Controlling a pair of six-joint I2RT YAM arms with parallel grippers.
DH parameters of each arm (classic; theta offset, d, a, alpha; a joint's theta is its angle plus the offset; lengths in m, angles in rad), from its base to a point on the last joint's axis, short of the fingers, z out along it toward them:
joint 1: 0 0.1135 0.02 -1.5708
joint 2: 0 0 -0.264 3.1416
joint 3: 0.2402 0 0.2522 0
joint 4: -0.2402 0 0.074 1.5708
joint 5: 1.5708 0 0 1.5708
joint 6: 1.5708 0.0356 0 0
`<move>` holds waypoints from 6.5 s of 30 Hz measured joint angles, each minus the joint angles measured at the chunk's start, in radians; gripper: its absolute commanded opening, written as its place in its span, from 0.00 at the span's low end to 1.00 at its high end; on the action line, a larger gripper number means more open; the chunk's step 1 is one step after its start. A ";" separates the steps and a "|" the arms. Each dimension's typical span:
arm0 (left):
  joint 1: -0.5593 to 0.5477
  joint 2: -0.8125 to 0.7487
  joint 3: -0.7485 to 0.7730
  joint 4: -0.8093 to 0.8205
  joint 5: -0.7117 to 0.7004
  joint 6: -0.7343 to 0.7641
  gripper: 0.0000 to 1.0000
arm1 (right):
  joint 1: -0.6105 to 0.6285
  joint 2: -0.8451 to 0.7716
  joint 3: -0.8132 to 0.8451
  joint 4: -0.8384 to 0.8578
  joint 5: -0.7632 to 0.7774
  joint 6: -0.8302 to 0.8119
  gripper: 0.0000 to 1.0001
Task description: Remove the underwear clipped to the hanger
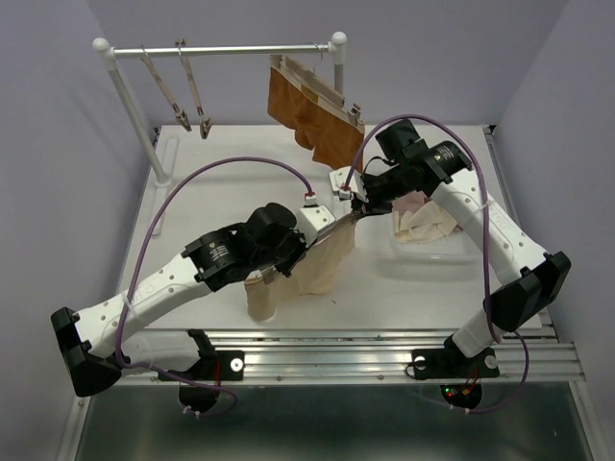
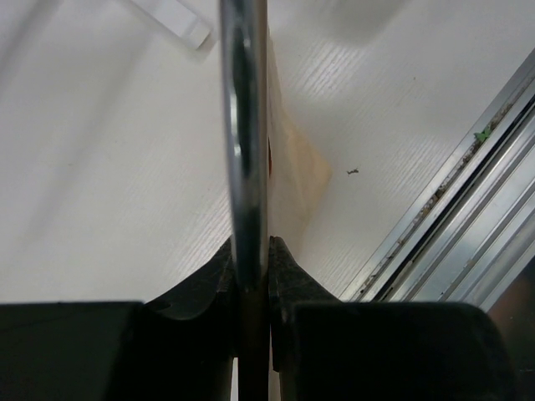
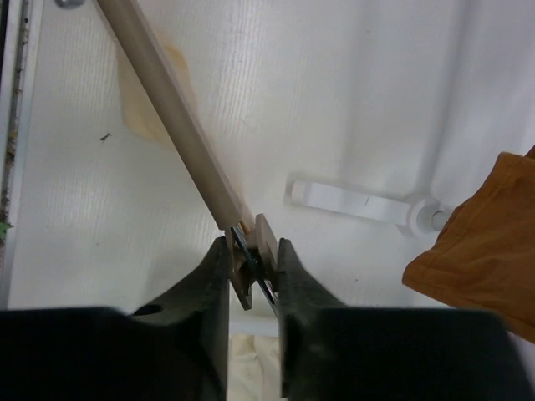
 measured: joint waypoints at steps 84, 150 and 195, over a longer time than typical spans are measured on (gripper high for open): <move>0.292 -0.105 -0.338 0.901 0.468 -0.687 0.00 | -0.011 -0.203 -0.855 2.111 -0.047 2.093 0.32; 0.299 -0.355 -0.475 0.632 0.410 -0.688 0.51 | -0.029 -0.132 -0.869 2.295 -0.031 2.160 0.01; 0.298 -0.166 -0.387 0.766 0.360 -0.576 0.91 | -0.032 -0.093 -0.854 2.370 -0.084 2.256 0.01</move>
